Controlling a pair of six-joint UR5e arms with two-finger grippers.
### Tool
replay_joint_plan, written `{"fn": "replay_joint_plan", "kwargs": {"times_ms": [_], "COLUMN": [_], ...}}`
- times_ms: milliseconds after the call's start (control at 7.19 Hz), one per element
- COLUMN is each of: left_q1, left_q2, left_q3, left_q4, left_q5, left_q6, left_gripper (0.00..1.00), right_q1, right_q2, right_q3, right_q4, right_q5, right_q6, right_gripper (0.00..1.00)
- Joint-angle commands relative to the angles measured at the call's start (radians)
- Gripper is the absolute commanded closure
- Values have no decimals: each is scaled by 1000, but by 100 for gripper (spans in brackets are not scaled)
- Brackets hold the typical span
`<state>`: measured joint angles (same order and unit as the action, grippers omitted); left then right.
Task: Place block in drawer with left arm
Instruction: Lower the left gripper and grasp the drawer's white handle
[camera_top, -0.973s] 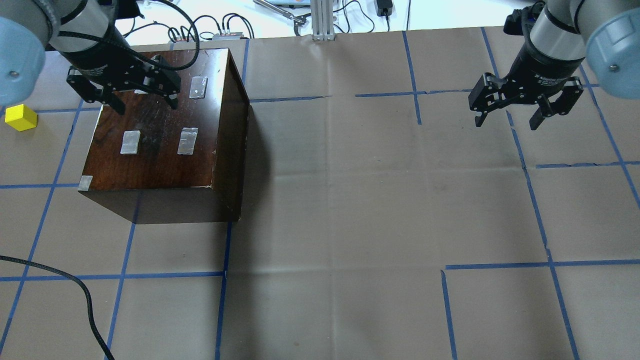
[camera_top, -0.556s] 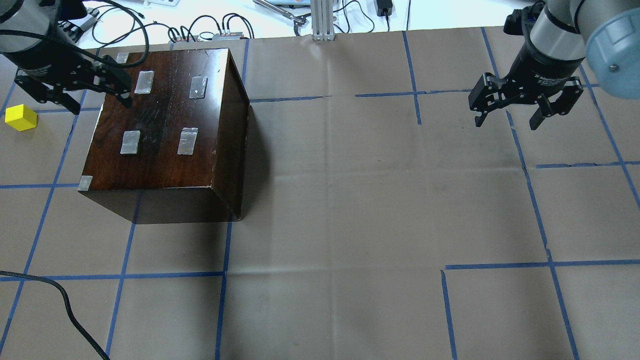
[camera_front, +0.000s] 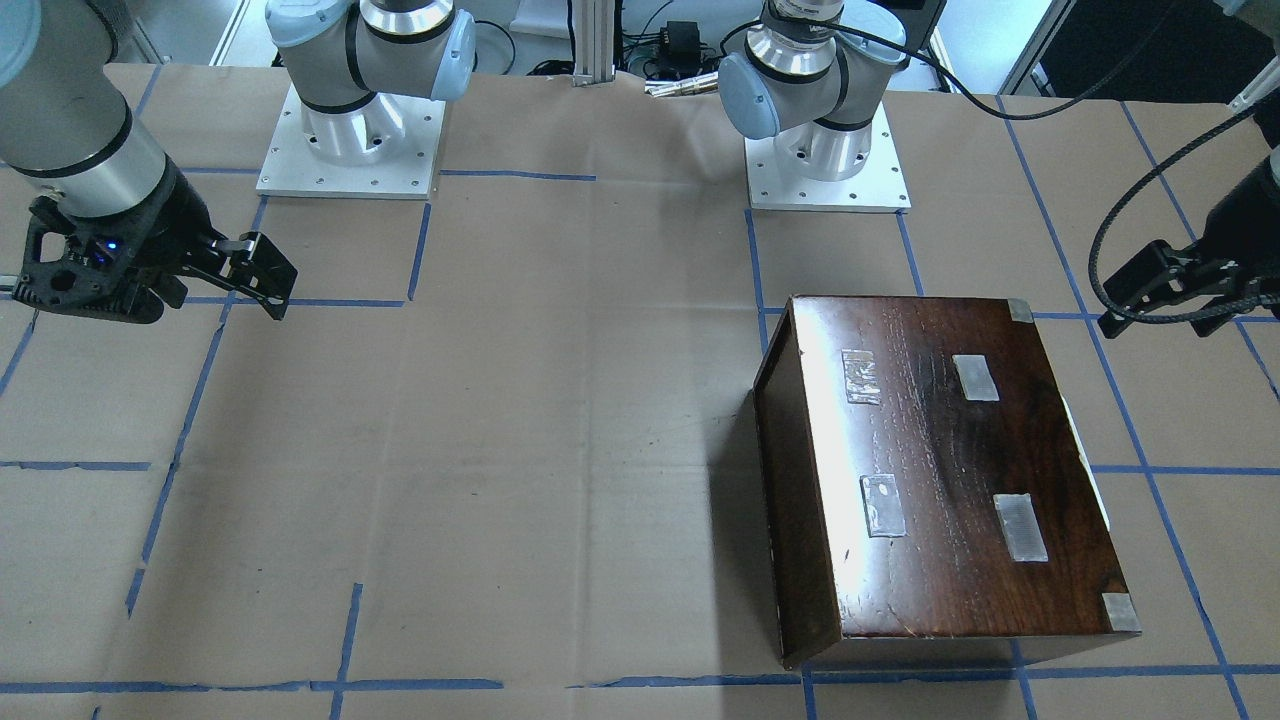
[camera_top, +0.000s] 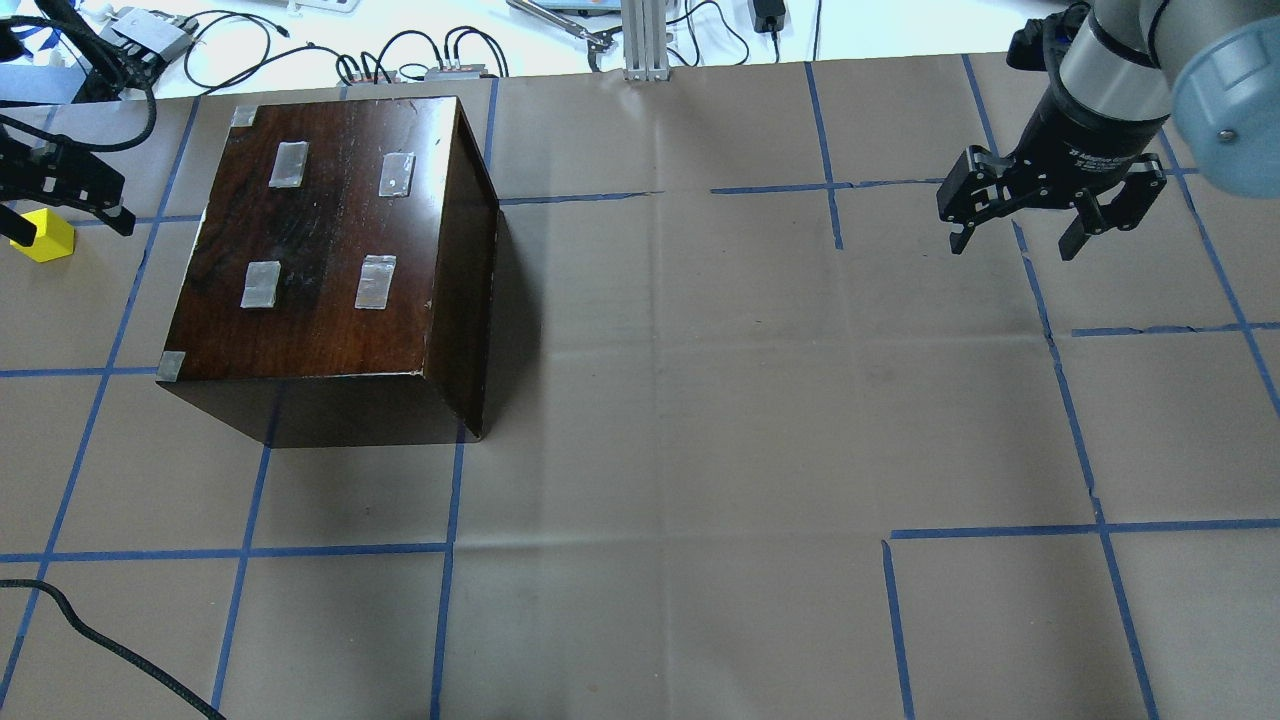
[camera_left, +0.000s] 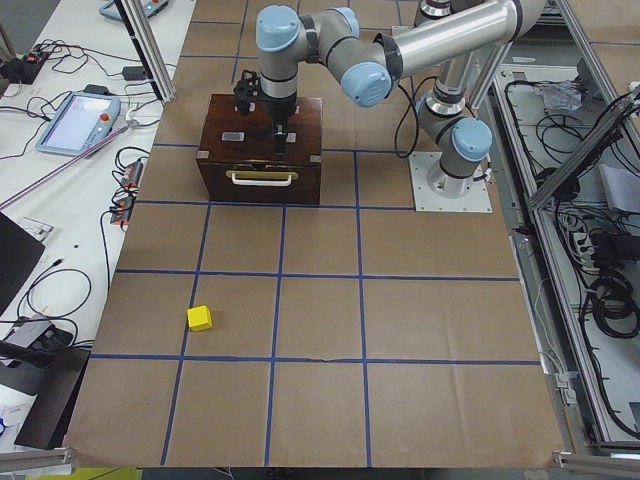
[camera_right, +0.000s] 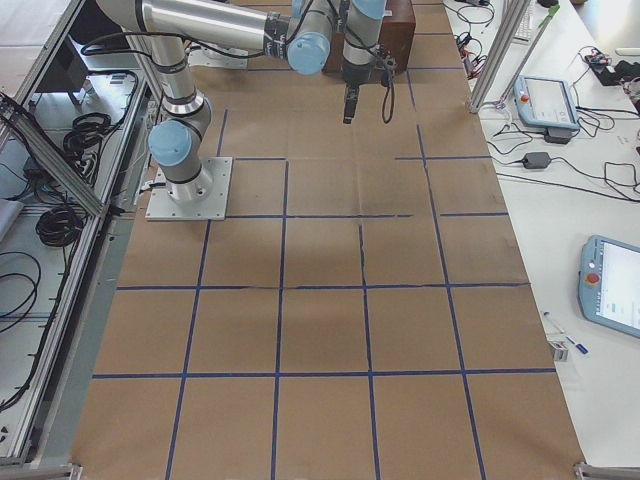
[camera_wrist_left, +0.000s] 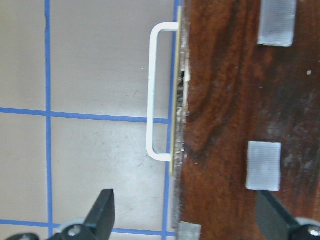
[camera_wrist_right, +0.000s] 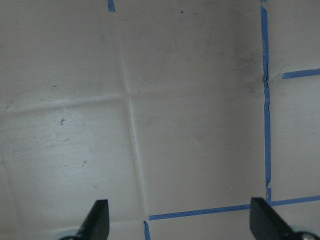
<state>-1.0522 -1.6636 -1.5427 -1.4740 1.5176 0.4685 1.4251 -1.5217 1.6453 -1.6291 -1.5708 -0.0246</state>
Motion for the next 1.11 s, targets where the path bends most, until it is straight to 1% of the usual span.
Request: {"fn": "replay_joint_plan", "kwargs": {"times_ms": [0,278,417,556,973], "left_q1": [50,57,57,58,80], "left_q2": [-24,-62,-88,-111,-157], "left_q3": [1,18,32,33,33], "left_q4": [17,31,29,29,29], "left_q5": [-33,-74,-77,-117,-128], "left_q6": [45,48,64,65,94], "left_gripper": [1,1,1,1,1], "right_q1": [0,0,0,0,0], "right_q2": [0,0,0,0,0], "right_q3": [-1,1,1,-1,-1], "right_q4": [0,0,0,0,0], "right_q5": [1,0,0,0,0], "right_q6": [0,0,0,0,0], "right_gripper": [0,0,0,0,0]}}
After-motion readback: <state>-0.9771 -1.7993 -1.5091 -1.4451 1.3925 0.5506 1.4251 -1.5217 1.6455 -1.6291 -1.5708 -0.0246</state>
